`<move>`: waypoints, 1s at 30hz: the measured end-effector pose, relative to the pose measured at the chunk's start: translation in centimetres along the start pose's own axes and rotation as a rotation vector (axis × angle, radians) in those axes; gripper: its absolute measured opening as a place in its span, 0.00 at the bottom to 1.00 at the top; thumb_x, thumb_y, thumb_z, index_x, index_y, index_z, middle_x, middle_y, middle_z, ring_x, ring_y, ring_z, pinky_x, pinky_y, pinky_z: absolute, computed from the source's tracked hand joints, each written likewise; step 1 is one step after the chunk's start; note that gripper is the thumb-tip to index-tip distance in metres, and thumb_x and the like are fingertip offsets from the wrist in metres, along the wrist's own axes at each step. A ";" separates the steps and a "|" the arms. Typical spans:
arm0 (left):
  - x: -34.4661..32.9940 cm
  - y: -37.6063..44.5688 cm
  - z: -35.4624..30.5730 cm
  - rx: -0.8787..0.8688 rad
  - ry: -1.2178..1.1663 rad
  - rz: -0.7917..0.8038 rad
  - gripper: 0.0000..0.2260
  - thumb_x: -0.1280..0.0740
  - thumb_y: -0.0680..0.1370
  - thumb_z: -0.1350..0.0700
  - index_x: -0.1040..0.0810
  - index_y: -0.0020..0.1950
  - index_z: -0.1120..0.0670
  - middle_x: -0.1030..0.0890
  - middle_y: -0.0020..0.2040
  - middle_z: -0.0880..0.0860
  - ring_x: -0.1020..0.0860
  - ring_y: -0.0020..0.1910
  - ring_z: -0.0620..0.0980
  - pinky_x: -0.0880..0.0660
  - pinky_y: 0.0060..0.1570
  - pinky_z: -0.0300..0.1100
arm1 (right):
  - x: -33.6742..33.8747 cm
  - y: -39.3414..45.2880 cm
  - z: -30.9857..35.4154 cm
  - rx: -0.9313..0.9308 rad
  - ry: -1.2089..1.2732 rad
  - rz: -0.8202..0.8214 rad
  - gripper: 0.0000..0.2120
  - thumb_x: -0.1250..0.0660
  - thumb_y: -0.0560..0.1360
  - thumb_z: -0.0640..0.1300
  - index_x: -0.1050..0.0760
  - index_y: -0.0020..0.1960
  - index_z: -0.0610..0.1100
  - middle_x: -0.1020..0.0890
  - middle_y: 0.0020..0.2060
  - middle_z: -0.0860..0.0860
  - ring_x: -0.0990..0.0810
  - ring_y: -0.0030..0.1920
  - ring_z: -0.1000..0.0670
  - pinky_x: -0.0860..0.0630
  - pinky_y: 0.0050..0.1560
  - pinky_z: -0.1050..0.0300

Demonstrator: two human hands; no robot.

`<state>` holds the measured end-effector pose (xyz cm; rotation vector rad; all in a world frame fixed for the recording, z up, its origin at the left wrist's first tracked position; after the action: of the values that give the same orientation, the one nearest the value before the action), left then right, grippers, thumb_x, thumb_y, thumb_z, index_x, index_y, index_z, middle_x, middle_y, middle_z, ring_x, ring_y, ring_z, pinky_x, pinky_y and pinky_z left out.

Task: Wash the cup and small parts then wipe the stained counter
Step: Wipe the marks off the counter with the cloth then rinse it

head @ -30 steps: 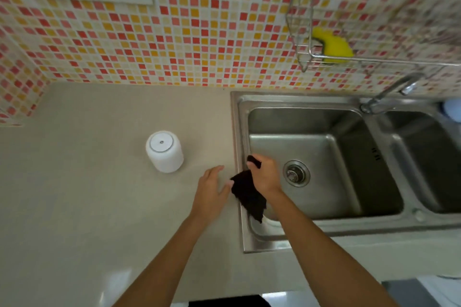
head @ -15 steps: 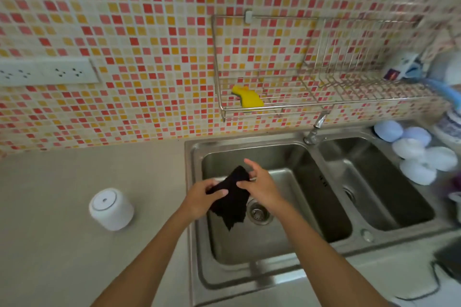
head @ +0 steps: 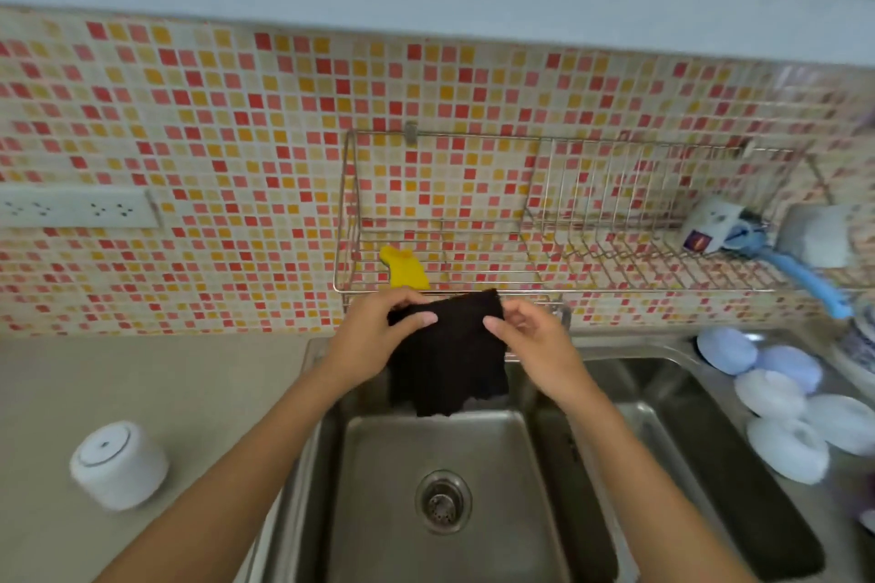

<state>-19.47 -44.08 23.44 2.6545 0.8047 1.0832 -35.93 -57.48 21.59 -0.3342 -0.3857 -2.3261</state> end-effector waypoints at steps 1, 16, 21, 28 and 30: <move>0.2 1.2 -1.0 -0.024 0.018 -0.015 0.03 0.32 0.77 0.50 0.21 0.49 0.46 0.21 0.44 0.37 0.23 0.45 0.34 0.30 0.45 0.27 | 0.8 0.7 0.5 0.011 0.009 -0.019 0.01 0.32 0.77 0.48 0.21 0.48 0.52 0.18 0.42 0.52 0.18 0.46 0.52 0.21 0.50 0.51; -2.5 16.5 1.0 0.044 0.117 0.074 0.08 0.32 0.78 0.53 0.17 0.52 0.56 0.17 0.49 0.51 0.22 0.48 0.46 0.31 0.45 0.30 | 5.2 15.1 -1.4 -0.108 -0.239 -0.043 0.09 0.34 0.77 0.50 0.23 0.50 0.45 0.19 0.43 0.51 0.20 0.45 0.51 0.24 0.44 0.55; -3.8 18.2 3.3 0.119 0.151 0.102 0.09 0.31 0.76 0.52 0.17 0.53 0.56 0.17 0.49 0.53 0.22 0.49 0.50 0.28 0.51 0.43 | 4.7 17.2 -2.6 -0.152 -0.400 -0.069 0.08 0.35 0.78 0.50 0.27 0.47 0.45 0.24 0.41 0.52 0.24 0.43 0.50 0.37 0.33 0.62; -1.9 17.9 4.0 0.234 0.488 -0.060 0.17 0.32 0.76 0.44 0.22 0.60 0.51 0.29 0.60 0.54 0.32 0.63 0.54 0.31 0.60 0.47 | 3.5 16.4 -2.9 -0.078 -0.655 -0.068 0.25 0.32 0.76 0.45 0.34 0.70 0.45 0.25 0.64 0.46 0.27 0.63 0.45 0.28 0.59 0.52; -0.5 16.1 4.2 0.321 0.410 -0.161 0.18 0.32 0.74 0.41 0.23 0.57 0.51 0.31 0.60 0.54 0.34 0.65 0.54 0.32 0.61 0.48 | 2.4 15.7 -1.8 0.024 -0.653 0.017 0.24 0.33 0.77 0.46 0.32 0.70 0.46 0.27 0.67 0.47 0.29 0.66 0.46 0.31 0.64 0.53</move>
<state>-10.16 -57.70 25.59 2.5769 1.3456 1.5987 -26.66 -70.34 23.50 -1.0853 -0.7157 -2.1428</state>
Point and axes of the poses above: each hand's wrist, its own y-axis towards the middle knuckle, its own x-axis out of the back of the hand, z = x × y, the point moved 5 cm from there along y, towards the middle knuckle
